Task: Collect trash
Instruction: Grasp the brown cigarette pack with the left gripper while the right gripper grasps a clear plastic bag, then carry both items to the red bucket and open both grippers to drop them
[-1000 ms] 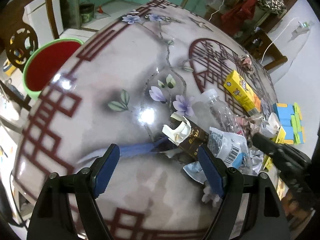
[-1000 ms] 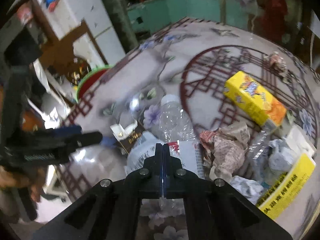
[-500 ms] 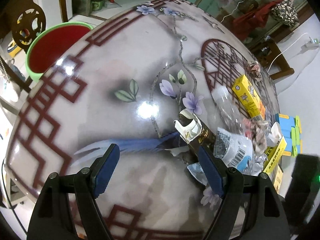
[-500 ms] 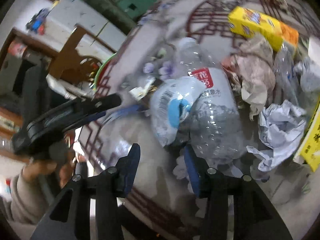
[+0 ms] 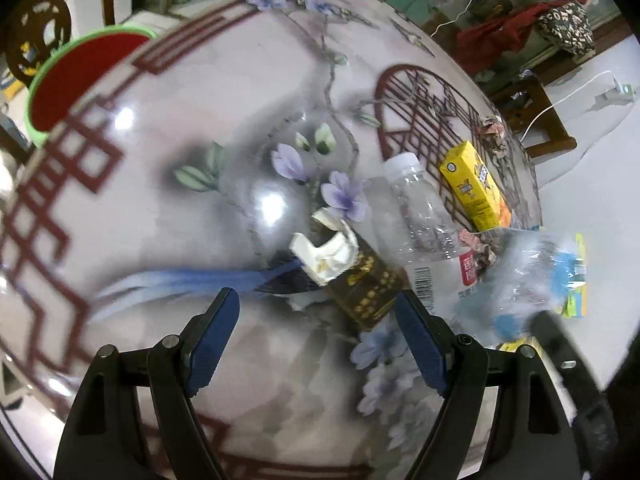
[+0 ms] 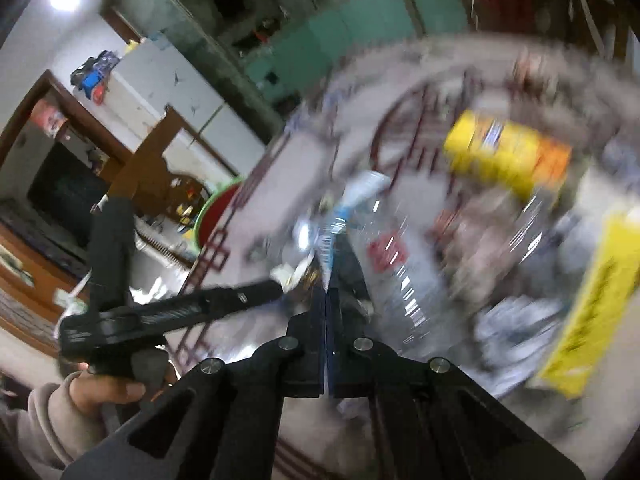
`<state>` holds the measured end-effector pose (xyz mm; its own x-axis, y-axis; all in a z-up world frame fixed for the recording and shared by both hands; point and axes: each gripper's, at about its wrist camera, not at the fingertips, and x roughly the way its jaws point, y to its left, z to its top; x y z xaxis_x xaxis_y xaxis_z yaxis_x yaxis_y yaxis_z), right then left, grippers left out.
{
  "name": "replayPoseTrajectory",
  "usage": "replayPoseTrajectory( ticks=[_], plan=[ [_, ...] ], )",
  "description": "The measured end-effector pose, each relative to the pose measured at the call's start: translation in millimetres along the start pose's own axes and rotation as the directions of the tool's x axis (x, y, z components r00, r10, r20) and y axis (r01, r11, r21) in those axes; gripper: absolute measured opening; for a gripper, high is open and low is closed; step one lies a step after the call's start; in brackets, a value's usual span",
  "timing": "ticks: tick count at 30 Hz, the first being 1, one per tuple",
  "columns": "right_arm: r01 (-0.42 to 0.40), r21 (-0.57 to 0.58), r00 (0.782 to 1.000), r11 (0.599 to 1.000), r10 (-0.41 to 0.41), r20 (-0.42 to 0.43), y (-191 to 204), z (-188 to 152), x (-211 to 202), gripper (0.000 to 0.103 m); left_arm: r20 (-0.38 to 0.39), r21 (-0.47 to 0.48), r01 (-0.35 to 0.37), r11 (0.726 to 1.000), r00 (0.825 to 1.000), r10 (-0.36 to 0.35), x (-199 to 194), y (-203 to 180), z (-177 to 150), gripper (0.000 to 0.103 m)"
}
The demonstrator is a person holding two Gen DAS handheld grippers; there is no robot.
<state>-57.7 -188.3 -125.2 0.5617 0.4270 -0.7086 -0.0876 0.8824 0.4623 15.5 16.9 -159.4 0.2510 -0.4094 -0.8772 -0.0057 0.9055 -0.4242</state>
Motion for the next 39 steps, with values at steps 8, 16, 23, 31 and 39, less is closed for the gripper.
replayPoseTrajectory(
  ticks=[8, 16, 23, 31, 39],
  plan=[
    [0.103, -0.008, 0.992, 0.995, -0.102, 0.079, -6.1, 13.3, -40.1, 0.0, 0.032, -0.103, 0.005, 0.995, 0.999, -0.002, 32.0, -12.6, 5.9, 0.08],
    [0.112, -0.038, 0.991, 0.993, -0.109, 0.072, -0.4, 5.6, -47.5, 0.0, 0.009, -0.054, 0.067, 0.996, 0.998, -0.067, 26.1, -15.6, 6.8, 0.025],
    [0.083, -0.084, 0.994, 0.993, -0.076, 0.077, 17.0, 18.4, -36.4, 0.0, 0.113, 0.12, -0.012, 0.993, 0.994, -0.002, -19.3, -25.8, 8.0, 0.015],
    [0.046, -0.132, 0.997, 0.99, -0.038, 0.067, 42.7, 33.0, -18.3, 0.0, 0.204, 0.165, -0.063, 0.984, 0.978, 0.028, -58.4, -13.2, 18.6, 0.015],
    [0.035, -0.171, 0.997, 0.985, -0.024, 0.067, 71.6, 46.0, -0.5, 0.0, 0.249, 0.164, -0.109, 0.98, 0.966, 0.065, -78.6, 9.3, 38.8, 0.015]
  ],
)
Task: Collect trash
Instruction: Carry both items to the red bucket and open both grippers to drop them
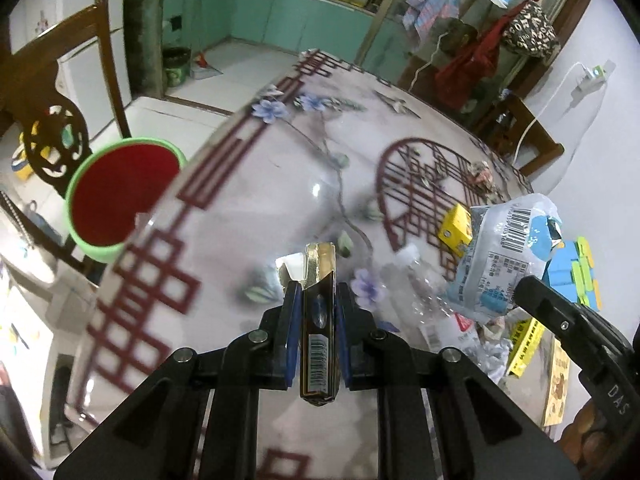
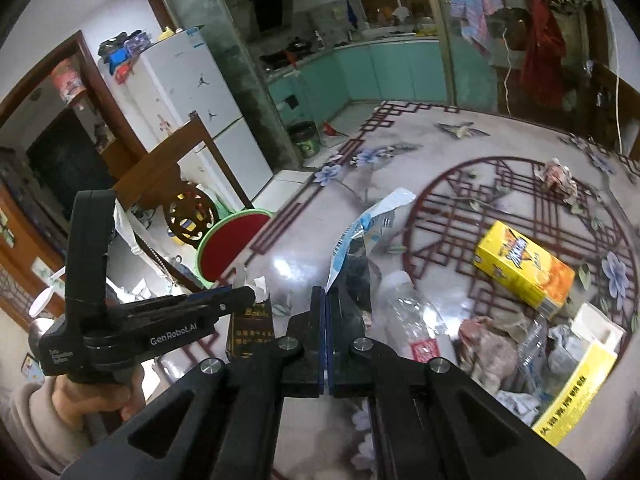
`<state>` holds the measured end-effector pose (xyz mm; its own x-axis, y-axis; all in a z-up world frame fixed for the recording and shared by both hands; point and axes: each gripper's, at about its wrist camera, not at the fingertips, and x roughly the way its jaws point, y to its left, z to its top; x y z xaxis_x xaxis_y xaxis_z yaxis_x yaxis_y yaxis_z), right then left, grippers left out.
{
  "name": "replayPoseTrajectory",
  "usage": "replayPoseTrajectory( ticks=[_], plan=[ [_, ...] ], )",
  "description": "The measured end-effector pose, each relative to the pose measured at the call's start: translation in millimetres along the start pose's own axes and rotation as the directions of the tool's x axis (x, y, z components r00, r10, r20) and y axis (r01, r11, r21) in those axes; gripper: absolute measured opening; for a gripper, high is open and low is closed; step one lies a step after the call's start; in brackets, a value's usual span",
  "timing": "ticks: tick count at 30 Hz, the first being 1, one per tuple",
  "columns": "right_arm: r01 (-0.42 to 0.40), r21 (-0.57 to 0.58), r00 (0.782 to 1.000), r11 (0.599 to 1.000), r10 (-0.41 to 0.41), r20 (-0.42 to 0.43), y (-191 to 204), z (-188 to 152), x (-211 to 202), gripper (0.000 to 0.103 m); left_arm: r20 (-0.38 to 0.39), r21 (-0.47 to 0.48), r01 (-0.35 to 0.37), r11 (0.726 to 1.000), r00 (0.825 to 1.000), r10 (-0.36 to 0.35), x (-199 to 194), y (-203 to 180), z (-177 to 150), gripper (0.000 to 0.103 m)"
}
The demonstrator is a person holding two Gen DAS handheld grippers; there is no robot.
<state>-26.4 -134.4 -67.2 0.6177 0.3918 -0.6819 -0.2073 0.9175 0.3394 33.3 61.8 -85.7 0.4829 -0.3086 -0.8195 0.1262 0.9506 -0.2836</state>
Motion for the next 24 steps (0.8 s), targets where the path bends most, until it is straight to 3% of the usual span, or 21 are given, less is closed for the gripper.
replayPoseTrajectory(
  ticks=[10, 24],
  plan=[
    [-0.003, -0.022, 1.0, 1.0, 0.003, -0.005, 35.8, 22.4, 30.7, 0.0, 0.018, 0.012, -0.031, 0.999, 0.999, 0.031, -2.6, 38.2, 24.2, 0.015],
    [0.033, 0.002, 0.999, 0.999, -0.033, 0.007, 88.0, 46.9, 77.7, 0.0, -0.006, 0.077, 0.019, 0.997, 1.0, -0.019, 9.6, 88.2, 63.2, 0.016]
  ],
)
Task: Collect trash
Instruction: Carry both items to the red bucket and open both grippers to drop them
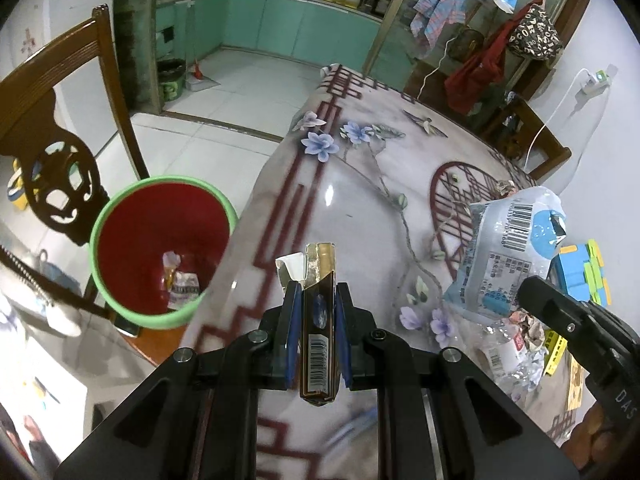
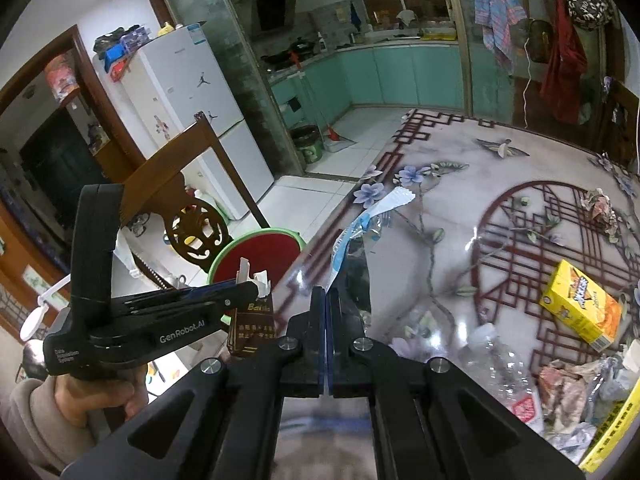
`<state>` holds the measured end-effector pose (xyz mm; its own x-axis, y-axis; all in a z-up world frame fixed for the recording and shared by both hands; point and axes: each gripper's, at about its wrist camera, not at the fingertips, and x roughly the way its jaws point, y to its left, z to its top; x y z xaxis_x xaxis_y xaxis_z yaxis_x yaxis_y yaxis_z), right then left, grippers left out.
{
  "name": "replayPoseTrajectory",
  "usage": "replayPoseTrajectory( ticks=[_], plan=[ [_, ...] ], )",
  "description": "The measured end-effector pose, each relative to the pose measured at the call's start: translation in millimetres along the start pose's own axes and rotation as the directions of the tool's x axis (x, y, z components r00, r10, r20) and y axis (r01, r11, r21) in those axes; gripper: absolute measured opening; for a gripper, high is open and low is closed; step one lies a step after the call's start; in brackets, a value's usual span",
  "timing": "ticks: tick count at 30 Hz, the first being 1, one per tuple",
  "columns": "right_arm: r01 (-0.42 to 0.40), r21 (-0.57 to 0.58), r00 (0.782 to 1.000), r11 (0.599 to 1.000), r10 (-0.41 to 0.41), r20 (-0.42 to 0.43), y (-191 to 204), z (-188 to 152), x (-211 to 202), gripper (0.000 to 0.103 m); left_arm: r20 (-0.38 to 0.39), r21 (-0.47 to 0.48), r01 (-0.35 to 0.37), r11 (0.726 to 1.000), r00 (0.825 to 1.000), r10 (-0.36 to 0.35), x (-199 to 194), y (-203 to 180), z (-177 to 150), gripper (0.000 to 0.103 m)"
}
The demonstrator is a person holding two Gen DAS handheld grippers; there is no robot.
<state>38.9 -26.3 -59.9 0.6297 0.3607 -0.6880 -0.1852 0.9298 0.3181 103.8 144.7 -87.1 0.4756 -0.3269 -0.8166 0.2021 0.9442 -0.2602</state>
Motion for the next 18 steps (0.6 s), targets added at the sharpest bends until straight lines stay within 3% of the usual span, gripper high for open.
replayPoseTrajectory(
  ticks=[8, 18],
  plan=[
    [0.02, 0.004, 1.0, 1.0, -0.02, -0.006, 32.8, 11.5, 29.4, 0.0, -0.035, -0.024, 0.021, 0.999, 0.999, -0.022, 13.5, 36.4, 11.4, 0.016],
    [-0.038, -0.006, 0.999, 0.999, 0.037, -0.04, 66.5, 38.3, 91.1, 0.0, -0.058, -0.126, -0.047, 0.991, 0.998, 0.04, 22.9, 107.3, 19.4, 0.016]
  ],
)
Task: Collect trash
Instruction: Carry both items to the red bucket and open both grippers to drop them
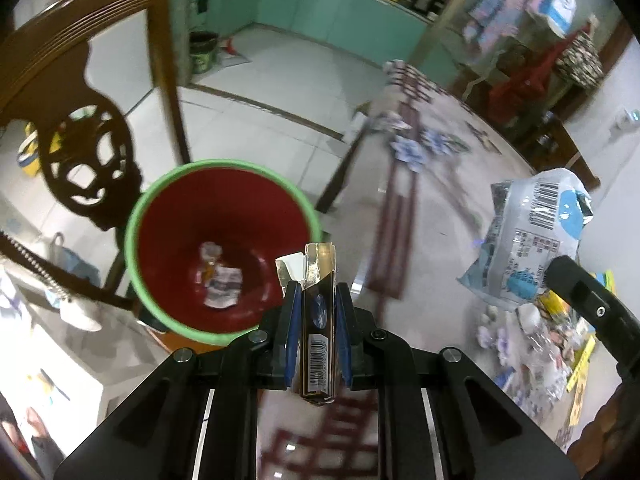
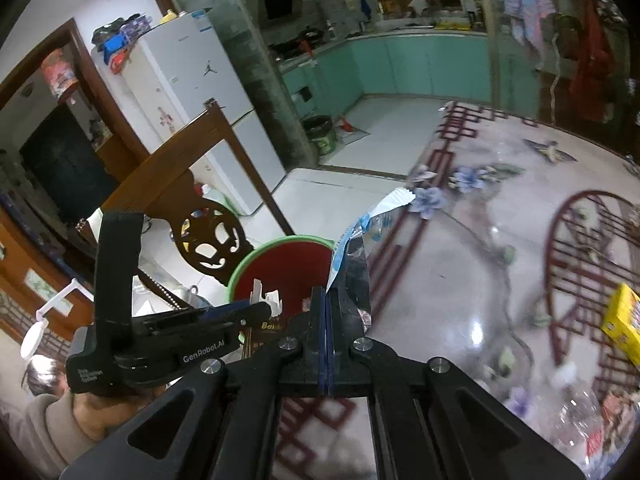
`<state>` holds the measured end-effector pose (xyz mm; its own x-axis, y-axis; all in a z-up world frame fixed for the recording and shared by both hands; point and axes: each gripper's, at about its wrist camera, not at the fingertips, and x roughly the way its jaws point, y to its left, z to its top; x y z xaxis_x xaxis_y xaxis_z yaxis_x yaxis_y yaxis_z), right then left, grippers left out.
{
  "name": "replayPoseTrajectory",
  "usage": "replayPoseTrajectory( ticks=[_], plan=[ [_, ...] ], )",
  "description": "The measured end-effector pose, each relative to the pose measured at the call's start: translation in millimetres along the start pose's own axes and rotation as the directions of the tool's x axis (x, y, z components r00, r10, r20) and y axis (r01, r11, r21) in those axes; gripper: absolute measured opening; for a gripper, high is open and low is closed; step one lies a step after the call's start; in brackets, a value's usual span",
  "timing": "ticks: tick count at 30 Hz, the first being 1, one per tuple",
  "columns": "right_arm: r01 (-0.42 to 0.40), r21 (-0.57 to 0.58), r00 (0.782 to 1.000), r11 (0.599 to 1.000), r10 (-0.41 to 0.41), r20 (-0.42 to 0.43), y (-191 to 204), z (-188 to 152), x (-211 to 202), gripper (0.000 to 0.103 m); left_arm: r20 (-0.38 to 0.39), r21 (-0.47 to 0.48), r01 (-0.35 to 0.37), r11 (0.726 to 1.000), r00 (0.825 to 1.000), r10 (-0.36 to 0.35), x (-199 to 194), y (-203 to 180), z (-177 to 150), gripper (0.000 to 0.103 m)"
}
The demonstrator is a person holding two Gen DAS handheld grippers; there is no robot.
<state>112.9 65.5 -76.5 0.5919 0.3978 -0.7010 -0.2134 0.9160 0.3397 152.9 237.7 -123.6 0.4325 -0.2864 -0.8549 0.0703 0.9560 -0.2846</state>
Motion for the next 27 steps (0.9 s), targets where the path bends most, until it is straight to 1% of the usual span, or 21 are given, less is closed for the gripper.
replayPoseTrajectory(
  ticks=[3, 8, 12, 15, 16, 18, 19, 20, 22, 25, 27],
  plan=[
    [-0.021, -0.017, 1.0, 1.0, 0.02, -0.023, 12.4, 8.0, 20.3, 0.0, -0.008, -0.04, -0.017, 0.999, 1.0, 0.017, 4.1, 22.5, 5.2, 0.016],
    [-0.046, -0.037, 0.997, 0.998, 0.043, -0.068, 28.2, 16.8, 54.8, 0.0, -0.021, -0.064, -0.066, 0.996, 0.998, 0.065, 14.0, 53.5, 16.7, 0.016],
    [-0.057, -0.046, 0.995, 0.997, 0.053, -0.08, 36.9, 22.0, 76.0, 0.0, -0.024, -0.076, -0.084, 0.994, 0.996, 0.082, 22.3, 67.1, 27.3, 0.016],
    [-0.043, -0.064, 0.995, 0.997, 0.037, -0.087, 43.0, 26.3, 89.2, 0.0, -0.018, -0.081, -0.094, 0.992, 0.996, 0.092, 26.2, 72.3, 34.5, 0.016],
    [-0.048, -0.061, 0.995, 0.997, 0.043, -0.092, 43.4, 27.9, 94.1, 0.0, -0.016, -0.086, -0.095, 0.992, 0.995, 0.094, 27.0, 74.2, 36.4, 0.021],
    [-0.054, -0.049, 0.995, 0.997, 0.049, -0.088, 43.1, 31.4, 101.3, 0.0, -0.011, -0.106, -0.087, 0.991, 0.996, 0.087, 29.5, 79.4, 41.5, 0.038],
    [-0.053, -0.046, 0.995, 0.998, 0.049, -0.088, 41.8, 31.8, 102.3, 0.002, -0.006, -0.118, -0.084, 0.989, 0.996, 0.083, 29.5, 81.4, 43.6, 0.059],
    [-0.042, -0.041, 0.996, 0.998, 0.038, -0.083, 40.6, 33.6, 105.8, 0.006, 0.011, -0.132, -0.082, 0.988, 0.996, 0.084, 27.3, 82.5, 45.4, 0.069],
    [-0.029, -0.032, 0.997, 0.999, 0.026, -0.074, 37.8, 36.4, 106.2, 0.012, 0.047, -0.141, -0.087, 0.986, 0.994, 0.094, 21.4, 82.3, 48.0, 0.07],
    [-0.05, -0.024, 0.997, 0.998, 0.048, -0.06, 33.3, 38.7, 100.7, 0.027, 0.051, -0.142, -0.1, 0.985, 0.993, 0.108, 20.2, 81.3, 50.6, 0.07],
    [-0.033, -0.027, 0.999, 0.999, 0.032, -0.044, 29.1, 40.0, 92.1, 0.027, 0.052, -0.15, -0.095, 0.984, 0.993, 0.104, 18.3, 78.1, 50.4, 0.07]
  ],
)
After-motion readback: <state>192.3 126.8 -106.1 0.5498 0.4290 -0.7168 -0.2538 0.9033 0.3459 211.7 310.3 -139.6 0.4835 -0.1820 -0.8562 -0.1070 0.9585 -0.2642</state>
